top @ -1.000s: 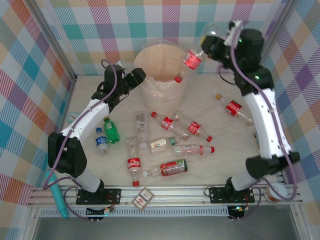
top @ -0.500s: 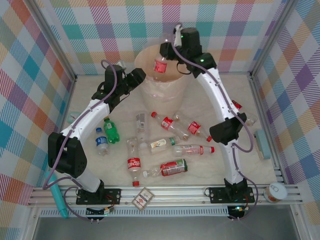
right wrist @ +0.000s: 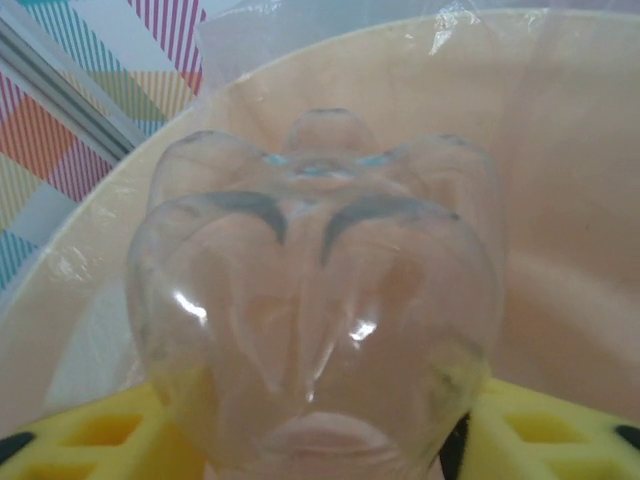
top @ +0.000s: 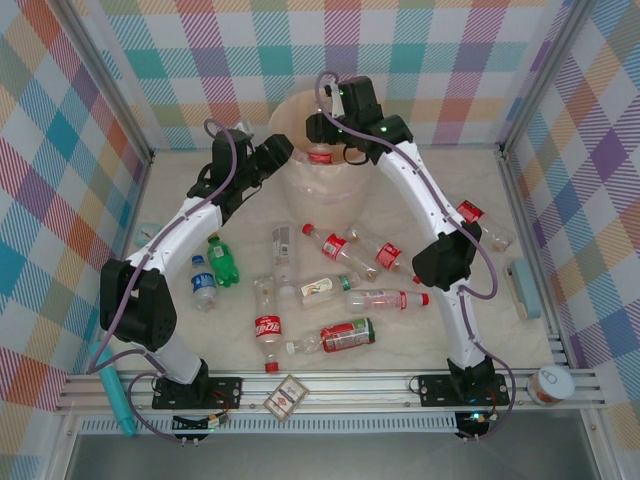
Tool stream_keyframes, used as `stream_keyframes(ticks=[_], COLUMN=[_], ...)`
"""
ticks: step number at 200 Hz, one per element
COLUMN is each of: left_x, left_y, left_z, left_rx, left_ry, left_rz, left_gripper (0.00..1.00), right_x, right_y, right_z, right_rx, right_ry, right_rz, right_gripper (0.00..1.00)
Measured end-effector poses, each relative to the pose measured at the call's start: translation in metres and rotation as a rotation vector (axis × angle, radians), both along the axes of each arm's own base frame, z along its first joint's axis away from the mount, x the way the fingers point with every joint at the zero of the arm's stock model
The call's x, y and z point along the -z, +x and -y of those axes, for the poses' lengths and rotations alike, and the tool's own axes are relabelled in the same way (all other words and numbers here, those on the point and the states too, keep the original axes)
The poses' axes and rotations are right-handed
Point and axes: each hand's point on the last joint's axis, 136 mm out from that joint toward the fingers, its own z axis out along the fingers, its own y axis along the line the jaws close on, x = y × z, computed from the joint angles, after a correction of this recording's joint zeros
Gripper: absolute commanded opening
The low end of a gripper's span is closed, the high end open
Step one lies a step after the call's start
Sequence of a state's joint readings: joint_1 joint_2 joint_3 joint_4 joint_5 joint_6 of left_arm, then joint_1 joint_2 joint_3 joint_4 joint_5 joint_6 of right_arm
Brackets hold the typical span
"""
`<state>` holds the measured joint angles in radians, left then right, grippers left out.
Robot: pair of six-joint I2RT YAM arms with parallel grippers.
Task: Put the plastic bottles in the bin
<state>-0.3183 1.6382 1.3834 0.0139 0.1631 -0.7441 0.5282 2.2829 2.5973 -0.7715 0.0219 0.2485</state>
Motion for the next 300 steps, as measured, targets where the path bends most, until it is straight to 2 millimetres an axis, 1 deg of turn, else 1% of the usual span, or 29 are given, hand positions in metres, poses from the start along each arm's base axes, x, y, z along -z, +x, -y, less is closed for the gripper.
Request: stream_keyframes(ticks=[16, 36, 56, 71, 84, 99, 106, 110, 121, 137, 148, 153, 158, 174, 188, 198, 208, 224, 235, 256, 274, 300], left_x=[0.000, 0.000, 0.000, 0.000, 0.000, 0.000, 0.000, 0.000, 0.000, 0.000, 0.001, 0.001, 0.001, 0.001, 0.001, 0.001, 0.001, 0.002, 0.002, 0.002, 0.002, 0.002], left_y=[0.001, 0.003, 0.004, 0.005, 0.007, 0.008, 0.008, 0.009, 0.009, 0.010, 0.011, 0.011, 0.011, 0.010, 0.010, 0.010, 0.010, 0.009, 0.007, 0.006, 0.004, 0.002], left_z=[0.000, 0.001, 0.001, 0.000, -0.002, -0.005, -0.006, -0.007, -0.009, -0.011, -0.012, -0.013, -0.013, -0.013, -0.013, -0.013, -0.012, -0.012, -0.012, -0.013, -0.012, -0.011], left_rx=[0.000, 0.000, 0.000, -0.002, -0.008, -0.012, -0.013, -0.014, -0.018, -0.021, -0.024, -0.024, -0.025, -0.023, -0.022, -0.019, -0.015, -0.004, 0.002, 0.009, 0.016, 0.026], left_ry=[-0.001, -0.003, -0.005, -0.006, -0.006, -0.003, -0.001, 0.000, 0.000, 0.000, -0.001, -0.002, -0.003, -0.008, -0.011, -0.013, -0.018, -0.025, -0.032, -0.033, -0.033, -0.034], left_rz=[0.004, 0.008, 0.015, 0.017, 0.019, 0.022, 0.023, 0.023, 0.023, 0.024, 0.025, 0.024, 0.027, 0.035, 0.035, 0.034, 0.032, 0.027, 0.024, 0.018, 0.014, 0.005], left_gripper=[0.68, 0.68, 0.68, 0.69, 0.69, 0.69, 0.69, 0.69, 0.69, 0.70, 0.70, 0.70, 0.70, 0.70, 0.70, 0.70, 0.70, 0.70, 0.70, 0.70, 0.70, 0.70], right_x=[0.001, -0.007, -0.025, -0.043, -0.061, -0.082, -0.090, -0.091, -0.095, -0.090, -0.077, -0.069, -0.058, -0.019, 0.020, 0.048, 0.076, 0.115, 0.139, 0.175, 0.199, 0.221], right_y=[-0.001, -0.004, -0.009, -0.015, -0.022, -0.030, -0.035, -0.037, -0.045, -0.054, -0.060, -0.062, -0.064, -0.067, -0.069, -0.070, -0.072, -0.076, -0.078, -0.079, -0.078, -0.074], right_z=[0.002, 0.008, 0.019, 0.030, 0.043, 0.068, 0.087, 0.095, 0.130, 0.183, 0.221, 0.235, 0.253, 0.299, 0.332, 0.351, 0.366, 0.378, 0.379, 0.378, 0.377, 0.378], right_rx=[0.001, 0.006, 0.013, 0.021, 0.034, 0.071, 0.101, 0.114, 0.175, 0.276, 0.352, 0.380, 0.418, 0.510, 0.573, 0.600, 0.614, 0.590, 0.553, 0.467, 0.412, 0.363], right_ry=[-0.017, -0.035, -0.043, -0.054, -0.067, -0.082, -0.095, -0.103, -0.124, -0.153, -0.178, -0.189, -0.206, -0.255, -0.299, -0.335, -0.374, -0.447, -0.491, -0.551, -0.588, -0.620], right_rz=[0.000, 0.017, 0.046, 0.080, 0.107, 0.136, 0.143, 0.142, 0.133, 0.099, 0.064, 0.045, 0.016, -0.085, -0.197, -0.275, -0.350, -0.457, -0.518, -0.590, -0.634, -0.659], right_gripper=[0.72, 0.77, 0.80, 0.80, 0.80, 0.80, 0.80, 0.80, 0.80, 0.81, 0.83, 0.84, 0.85, 0.87, 0.92, 0.96, 0.99, 0.99, 0.99, 0.99, 0.99, 0.99])
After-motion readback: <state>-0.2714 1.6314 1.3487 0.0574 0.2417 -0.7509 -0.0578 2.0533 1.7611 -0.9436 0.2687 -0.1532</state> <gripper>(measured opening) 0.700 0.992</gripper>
